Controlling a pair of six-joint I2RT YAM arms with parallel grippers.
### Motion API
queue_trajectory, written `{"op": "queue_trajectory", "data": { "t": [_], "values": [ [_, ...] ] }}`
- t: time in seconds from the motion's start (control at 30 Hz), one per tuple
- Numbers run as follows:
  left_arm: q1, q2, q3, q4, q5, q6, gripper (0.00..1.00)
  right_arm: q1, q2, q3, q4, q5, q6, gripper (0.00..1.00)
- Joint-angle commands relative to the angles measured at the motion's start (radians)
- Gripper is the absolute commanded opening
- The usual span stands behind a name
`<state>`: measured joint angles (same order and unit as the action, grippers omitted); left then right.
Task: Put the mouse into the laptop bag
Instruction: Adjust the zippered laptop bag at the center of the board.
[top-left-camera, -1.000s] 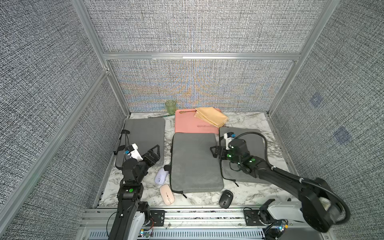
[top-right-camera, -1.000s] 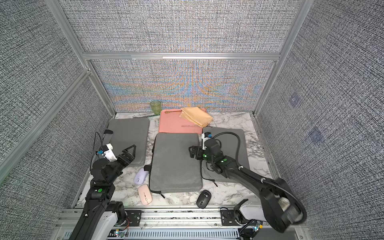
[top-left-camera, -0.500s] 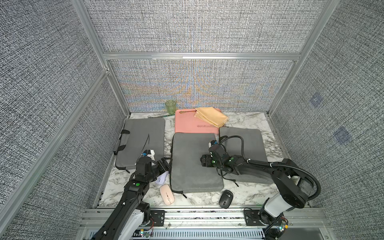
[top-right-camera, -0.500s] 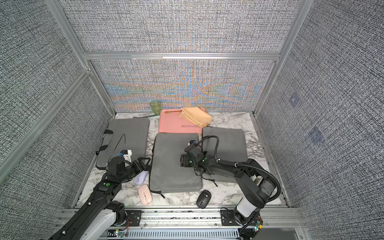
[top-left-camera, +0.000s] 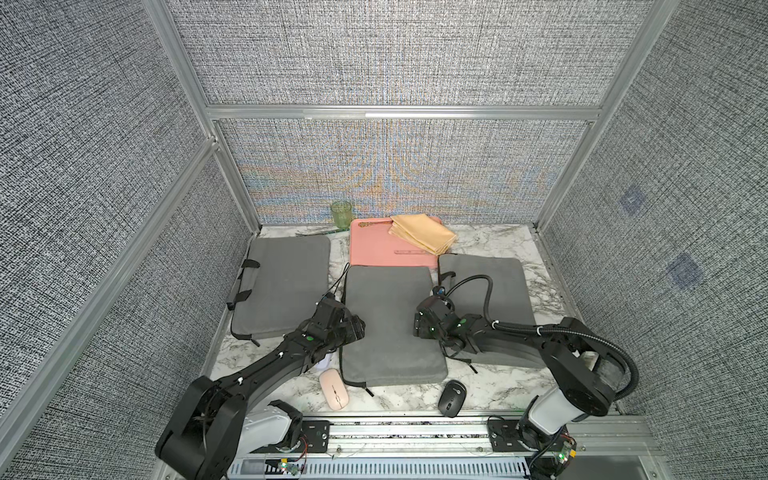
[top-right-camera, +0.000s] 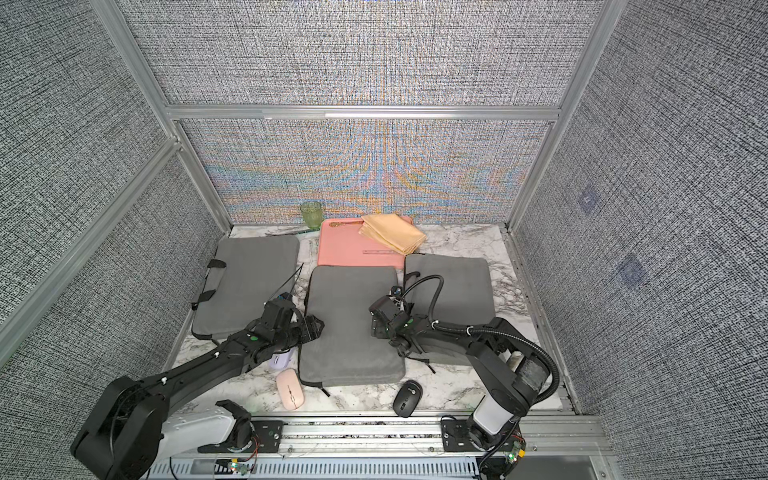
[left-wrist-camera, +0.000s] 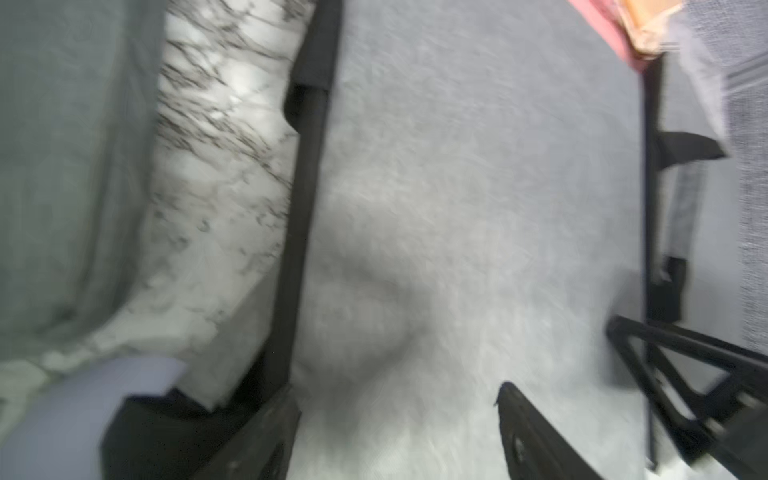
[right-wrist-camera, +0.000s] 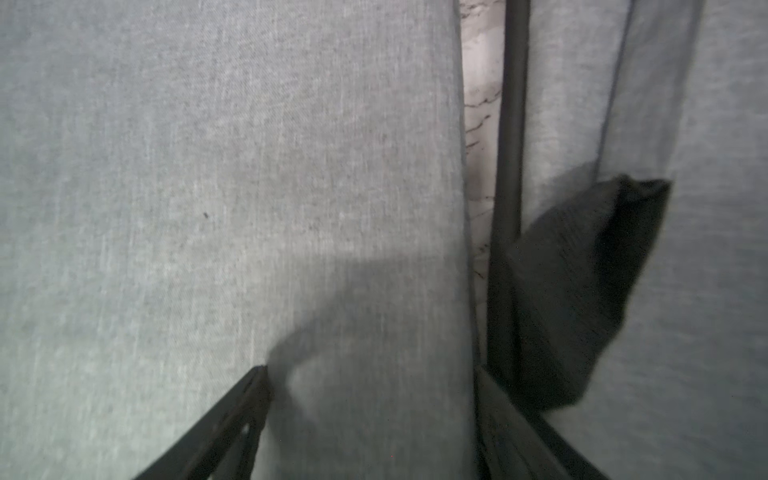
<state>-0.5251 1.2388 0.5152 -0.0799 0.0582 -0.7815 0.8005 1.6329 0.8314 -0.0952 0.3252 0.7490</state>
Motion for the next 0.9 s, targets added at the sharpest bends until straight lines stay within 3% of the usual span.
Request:
{"op": "queue_trajectory", "data": {
  "t": [0.0, 0.2, 0.4, 0.5, 0.63, 0.67, 0.77, 0.87],
  "values": [
    [0.0, 0.093, 0.038, 0.037, -0.034, 0.035, 0.76, -0.02, 0.029, 0.013, -0.033, 0.029, 0.003, 0.76],
    [0.0, 0.339, 0.167, 0.137, 0.068, 0.048, 0.66, -0.131, 0.053, 0.005, 0.005, -0.008, -0.009, 0.44],
    [-0.003, 0.472, 0.302, 0.177, 0.149, 0.038, 0.62, -0.239, 0.1, 0.023, 0.115, -0.153, -0.092, 0.42],
    [-0.004, 0.472, 0.349, 0.141, 0.135, 0.039, 0.62, -0.245, 0.119, 0.084, 0.08, -0.143, -0.132, 0.42],
    [-0.011, 0.405, 0.353, 0.092, 0.098, 0.031, 0.68, -0.244, 0.106, 0.155, 0.002, -0.129, -0.163, 0.43],
    [-0.016, 0.365, 0.345, 0.073, 0.078, 0.035, 0.76, -0.242, 0.088, 0.155, -0.012, -0.126, -0.166, 0.46],
    [-0.031, 0.205, 0.307, -0.01, 0.005, 0.052, 0.95, -0.225, 0.025, 0.184, -0.054, -0.098, -0.166, 0.55],
    [-0.045, -0.01, 0.245, -0.093, -0.06, 0.07, 0.99, -0.176, -0.038, 0.178, -0.104, -0.049, -0.161, 0.59]
  ]
}}
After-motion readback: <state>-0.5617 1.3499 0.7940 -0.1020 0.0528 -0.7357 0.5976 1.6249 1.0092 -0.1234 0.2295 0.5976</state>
